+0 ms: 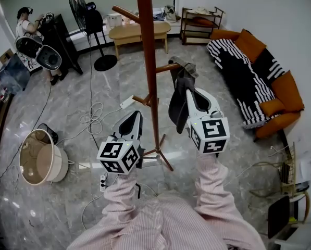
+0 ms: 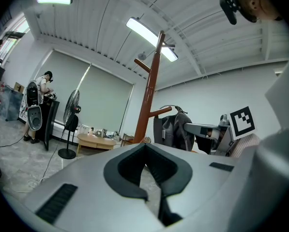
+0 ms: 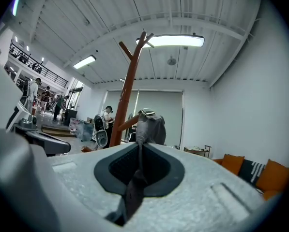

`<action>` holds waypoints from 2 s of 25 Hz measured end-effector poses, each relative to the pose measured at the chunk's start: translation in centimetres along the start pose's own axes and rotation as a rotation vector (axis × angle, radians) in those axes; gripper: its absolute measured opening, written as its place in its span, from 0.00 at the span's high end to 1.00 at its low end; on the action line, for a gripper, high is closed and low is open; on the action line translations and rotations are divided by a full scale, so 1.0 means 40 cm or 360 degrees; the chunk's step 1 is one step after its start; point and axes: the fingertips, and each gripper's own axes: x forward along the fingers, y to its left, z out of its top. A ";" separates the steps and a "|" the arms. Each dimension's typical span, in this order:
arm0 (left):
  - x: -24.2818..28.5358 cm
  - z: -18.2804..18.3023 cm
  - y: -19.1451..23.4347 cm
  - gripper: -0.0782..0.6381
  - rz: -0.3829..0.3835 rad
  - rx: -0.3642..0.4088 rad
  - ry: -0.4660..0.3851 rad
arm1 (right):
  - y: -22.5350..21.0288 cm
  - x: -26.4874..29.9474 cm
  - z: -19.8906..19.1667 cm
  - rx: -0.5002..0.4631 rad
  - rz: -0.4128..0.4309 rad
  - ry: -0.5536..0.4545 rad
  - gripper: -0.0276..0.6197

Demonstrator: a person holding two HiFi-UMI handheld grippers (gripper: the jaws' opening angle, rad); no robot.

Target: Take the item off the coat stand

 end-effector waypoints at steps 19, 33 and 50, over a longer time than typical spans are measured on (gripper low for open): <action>0.017 -0.055 -0.042 0.89 -0.0054 -0.0008 0.0081 | -0.051 -0.071 -0.127 0.0264 -0.0025 0.0068 0.93; -0.039 -0.144 -0.011 0.89 -0.0004 0.0002 0.0168 | 0.019 -0.126 -0.237 0.0471 0.0129 0.0088 0.93; -0.104 -0.115 0.031 0.89 0.0122 0.0034 0.0105 | 0.051 -0.158 -0.254 0.0572 0.0216 0.0047 0.93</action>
